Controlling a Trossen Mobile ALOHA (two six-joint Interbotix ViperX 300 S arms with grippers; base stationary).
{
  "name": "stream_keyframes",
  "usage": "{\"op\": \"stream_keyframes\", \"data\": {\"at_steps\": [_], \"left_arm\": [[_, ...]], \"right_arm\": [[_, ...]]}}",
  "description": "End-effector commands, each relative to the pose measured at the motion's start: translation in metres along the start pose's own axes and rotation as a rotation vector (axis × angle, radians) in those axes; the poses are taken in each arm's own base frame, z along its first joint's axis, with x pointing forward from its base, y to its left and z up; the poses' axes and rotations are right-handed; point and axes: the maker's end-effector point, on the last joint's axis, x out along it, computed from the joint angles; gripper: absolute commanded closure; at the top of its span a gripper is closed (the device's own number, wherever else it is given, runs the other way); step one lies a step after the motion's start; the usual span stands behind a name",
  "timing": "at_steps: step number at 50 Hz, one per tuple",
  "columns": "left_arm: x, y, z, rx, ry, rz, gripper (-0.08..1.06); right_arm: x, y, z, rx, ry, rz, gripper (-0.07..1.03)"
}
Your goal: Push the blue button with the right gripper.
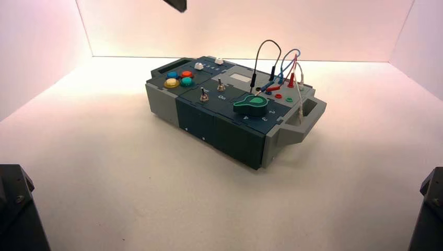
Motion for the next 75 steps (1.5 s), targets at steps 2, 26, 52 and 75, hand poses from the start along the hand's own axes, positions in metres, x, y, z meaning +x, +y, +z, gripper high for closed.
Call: {"op": "stream_keyframes", "data": {"at_steps": [2,26,52,75], "left_arm": [[-0.028,0.01,0.018,-0.009,-0.089,0.041,1.01],[-0.1,0.032,0.0,-0.094,-0.261,0.168,1.01],[-0.128,0.032,-0.061,-0.273,-0.32,0.237,1.01],[-0.118,0.027,-0.108,-0.354,-0.239,0.242,1.01]], "right_arm": [[-0.004,-0.005,0.022,0.032,-0.055,-0.016,0.98],[0.003,-0.013,0.031,0.151,-0.09,-0.043,0.98],[0.006,-0.023,0.01,0.203,-0.056,-0.085,0.98],[0.026,-0.024,0.019,0.168,0.022,-0.057,0.98]]}}
